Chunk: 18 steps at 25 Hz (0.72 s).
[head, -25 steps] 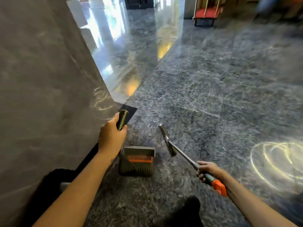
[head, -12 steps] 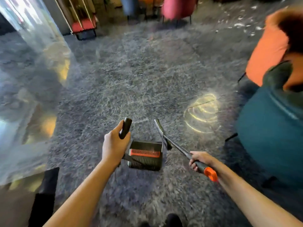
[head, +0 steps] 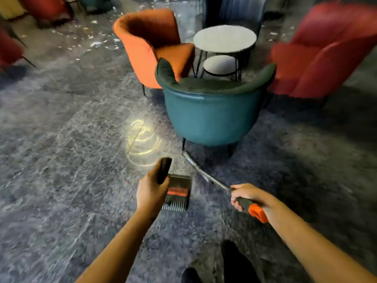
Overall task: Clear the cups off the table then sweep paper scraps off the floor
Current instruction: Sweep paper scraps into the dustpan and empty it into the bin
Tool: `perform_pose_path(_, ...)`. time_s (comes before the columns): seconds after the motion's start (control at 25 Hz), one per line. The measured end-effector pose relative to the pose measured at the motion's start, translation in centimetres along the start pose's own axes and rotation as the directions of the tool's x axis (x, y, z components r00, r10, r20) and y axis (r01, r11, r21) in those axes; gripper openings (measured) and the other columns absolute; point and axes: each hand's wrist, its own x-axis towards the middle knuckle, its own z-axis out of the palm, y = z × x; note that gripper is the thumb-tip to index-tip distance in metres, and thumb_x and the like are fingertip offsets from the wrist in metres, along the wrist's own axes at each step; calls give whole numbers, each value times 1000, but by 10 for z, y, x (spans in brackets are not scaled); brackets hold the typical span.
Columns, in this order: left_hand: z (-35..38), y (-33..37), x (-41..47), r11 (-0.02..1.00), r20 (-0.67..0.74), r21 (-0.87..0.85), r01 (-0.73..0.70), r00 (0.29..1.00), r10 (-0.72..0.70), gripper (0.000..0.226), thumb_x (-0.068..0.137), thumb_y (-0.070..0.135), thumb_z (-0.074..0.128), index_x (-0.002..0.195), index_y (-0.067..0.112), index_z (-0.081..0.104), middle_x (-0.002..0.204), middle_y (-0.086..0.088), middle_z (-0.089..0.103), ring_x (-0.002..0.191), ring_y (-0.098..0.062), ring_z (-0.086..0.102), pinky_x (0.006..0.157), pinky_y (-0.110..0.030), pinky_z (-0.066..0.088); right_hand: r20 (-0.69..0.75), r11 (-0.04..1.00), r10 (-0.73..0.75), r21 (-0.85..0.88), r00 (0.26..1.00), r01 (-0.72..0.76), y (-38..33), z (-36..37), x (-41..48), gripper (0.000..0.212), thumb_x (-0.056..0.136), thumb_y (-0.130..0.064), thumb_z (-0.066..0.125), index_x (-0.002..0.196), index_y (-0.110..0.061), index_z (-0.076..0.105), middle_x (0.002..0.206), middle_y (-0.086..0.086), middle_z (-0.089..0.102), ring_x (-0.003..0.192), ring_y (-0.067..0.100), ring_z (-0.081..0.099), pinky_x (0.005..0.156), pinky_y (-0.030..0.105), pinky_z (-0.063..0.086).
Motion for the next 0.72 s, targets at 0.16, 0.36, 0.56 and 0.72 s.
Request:
perform_pose_path(0.16,60,35,-6,981,204,-22,-193,960,194,53,86,11,63,136,27,51,115,-11,68,106,-29,63,82,-39,49,-201,964,67,266,977,-11,53,-60,-33,31,89,10,35,60,-1,41,60,12,40,26,10,42,29,16,34)
perform_pose_path(0.36,157,103,-27,918,401,0,-395,841,362,55,88,16,60,139,31,45,107,-21,68,98,-39,63,70,-40,45,-427,818,140,558,894,138,144,-148,-100,29,90,7,36,63,-3,42,59,12,42,27,9,45,29,13,36)
perform_pose_path(0.56,266,190,-53,874,514,-17,-485,746,424,57,87,21,60,139,39,44,94,-20,69,85,-39,64,62,-37,41,-518,626,233,728,823,280,209,-244,-148,20,90,6,39,74,-5,45,45,10,49,31,11,48,30,16,38)
perform_pose_path(0.72,361,275,-69,862,581,-54,-504,686,438,58,88,21,59,141,37,41,94,-16,69,80,-35,64,56,-34,38,-602,582,222,713,767,391,224,-334,-178,22,88,6,43,68,-2,46,56,12,46,34,11,50,31,17,39)
